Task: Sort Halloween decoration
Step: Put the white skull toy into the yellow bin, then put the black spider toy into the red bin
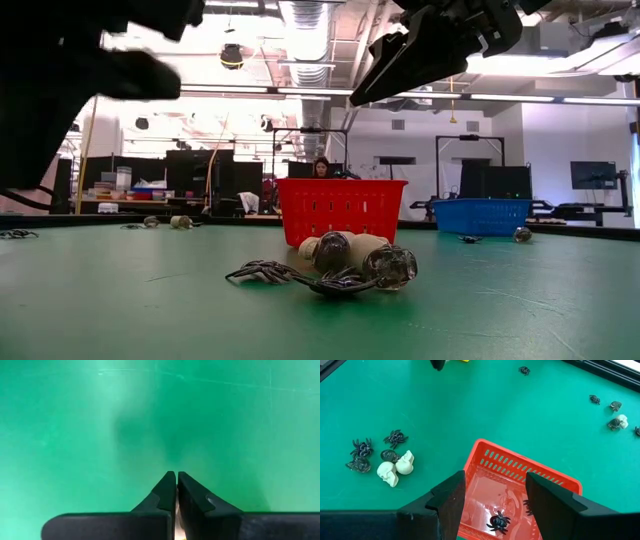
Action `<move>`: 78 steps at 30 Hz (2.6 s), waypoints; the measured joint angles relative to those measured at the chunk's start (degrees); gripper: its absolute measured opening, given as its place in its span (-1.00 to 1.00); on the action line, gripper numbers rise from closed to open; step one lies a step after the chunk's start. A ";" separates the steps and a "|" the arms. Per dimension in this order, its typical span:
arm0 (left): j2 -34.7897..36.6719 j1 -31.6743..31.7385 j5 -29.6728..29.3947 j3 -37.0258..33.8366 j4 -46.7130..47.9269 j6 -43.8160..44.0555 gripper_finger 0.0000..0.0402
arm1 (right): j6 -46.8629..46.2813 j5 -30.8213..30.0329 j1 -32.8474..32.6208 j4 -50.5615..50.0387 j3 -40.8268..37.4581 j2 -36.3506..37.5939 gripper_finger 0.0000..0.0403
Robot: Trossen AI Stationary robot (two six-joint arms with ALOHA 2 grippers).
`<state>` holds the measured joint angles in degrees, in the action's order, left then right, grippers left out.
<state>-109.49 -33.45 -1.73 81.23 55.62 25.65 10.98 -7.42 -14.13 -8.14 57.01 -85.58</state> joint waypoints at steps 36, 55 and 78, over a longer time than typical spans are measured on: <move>8.17 -19.30 -9.63 1.91 14.53 45.91 -1.00 | -0.02 0.03 -0.07 0.85 0.00 0.00 0.19; 12.71 -20.37 -17.27 -7.08 12.30 42.84 -0.35 | -0.06 0.04 -0.09 0.94 0.00 -0.01 0.19; 53.68 11.74 -20.74 -61.17 -91.29 -36.69 -0.55 | -19.65 -8.23 13.69 -26.73 0.02 11.71 0.19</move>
<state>-55.81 -21.71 -22.47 20.06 -35.67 -11.04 -8.66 -15.65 -0.44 -34.87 57.04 -73.87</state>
